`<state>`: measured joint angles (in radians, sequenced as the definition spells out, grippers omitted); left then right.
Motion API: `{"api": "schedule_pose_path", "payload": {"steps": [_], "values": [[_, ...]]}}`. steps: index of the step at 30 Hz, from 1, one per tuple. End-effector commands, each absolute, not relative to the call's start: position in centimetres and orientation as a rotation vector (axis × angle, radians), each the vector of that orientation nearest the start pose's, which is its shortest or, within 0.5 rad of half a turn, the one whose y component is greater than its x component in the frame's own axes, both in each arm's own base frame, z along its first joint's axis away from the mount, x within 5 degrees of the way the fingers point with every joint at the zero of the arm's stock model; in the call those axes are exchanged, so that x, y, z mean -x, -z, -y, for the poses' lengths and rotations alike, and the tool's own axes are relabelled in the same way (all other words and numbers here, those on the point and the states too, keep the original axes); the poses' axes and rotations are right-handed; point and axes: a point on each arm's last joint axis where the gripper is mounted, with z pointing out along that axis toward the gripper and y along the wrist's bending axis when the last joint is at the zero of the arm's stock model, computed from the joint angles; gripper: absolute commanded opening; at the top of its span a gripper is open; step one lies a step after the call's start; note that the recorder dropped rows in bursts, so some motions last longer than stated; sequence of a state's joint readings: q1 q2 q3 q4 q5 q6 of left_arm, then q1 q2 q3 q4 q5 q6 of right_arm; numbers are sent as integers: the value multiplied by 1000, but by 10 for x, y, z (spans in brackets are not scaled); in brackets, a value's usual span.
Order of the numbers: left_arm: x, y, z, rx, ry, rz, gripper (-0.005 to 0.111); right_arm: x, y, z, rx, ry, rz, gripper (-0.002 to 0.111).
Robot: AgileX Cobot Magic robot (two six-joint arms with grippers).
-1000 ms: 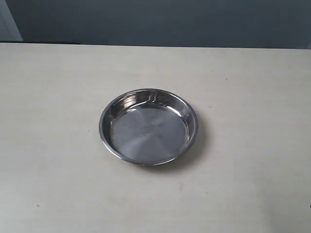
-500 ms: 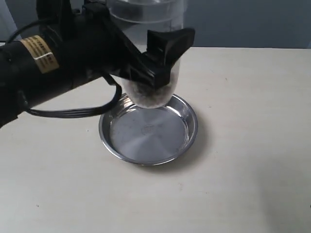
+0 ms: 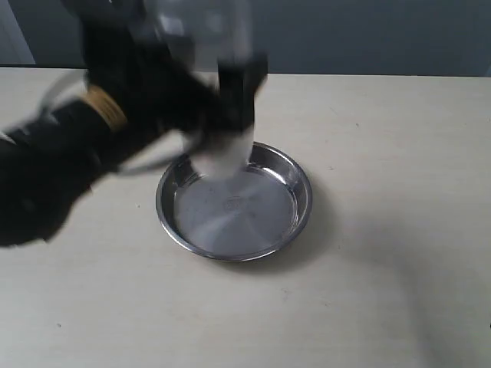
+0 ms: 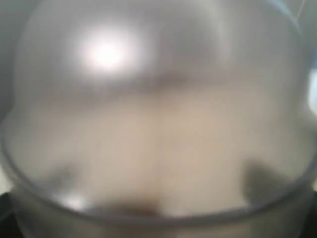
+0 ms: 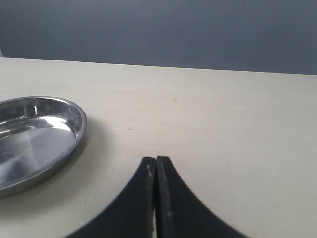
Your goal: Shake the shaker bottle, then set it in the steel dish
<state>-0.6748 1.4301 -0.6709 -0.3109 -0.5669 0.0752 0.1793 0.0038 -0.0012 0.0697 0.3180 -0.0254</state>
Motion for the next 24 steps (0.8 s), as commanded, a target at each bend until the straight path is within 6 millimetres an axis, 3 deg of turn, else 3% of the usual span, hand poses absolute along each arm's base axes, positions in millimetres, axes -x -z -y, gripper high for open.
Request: {"api": "schedule_pose_path", "payload": {"steps": [1, 7, 10, 12, 16, 17, 18, 20, 24], "values": [[-224, -294, 191, -386, 646, -1305, 0, -53, -186, -11, 142, -172, -1787, -1], [-219, -373, 183, -424, 523, -1120, 0, -53, -186, -11, 142, -172, -1785, -1], [-212, -392, 178, -445, 501, -1114, 0, -53, -186, -11, 142, -172, -1785, -1], [-218, -376, 179, -480, 489, -1268, 0, -53, -186, -11, 142, -172, -1785, -1], [-241, -263, 183, -387, 487, -1731, 0, -53, -186, -11, 142, -172, -1785, -1], [-242, -247, 183, -351, 498, -1766, 0, -53, -186, -11, 142, -172, -1785, -1], [-240, -244, 185, -351, 521, -1747, 0, -53, -186, -11, 142, -172, -1785, -1], [-233, -268, 189, -397, 567, -1565, 0, -53, -186, -11, 142, -172, -1785, -1], [-214, -354, 180, -382, 599, -1192, 0, -53, -186, -11, 142, -172, -1785, -1]]}}
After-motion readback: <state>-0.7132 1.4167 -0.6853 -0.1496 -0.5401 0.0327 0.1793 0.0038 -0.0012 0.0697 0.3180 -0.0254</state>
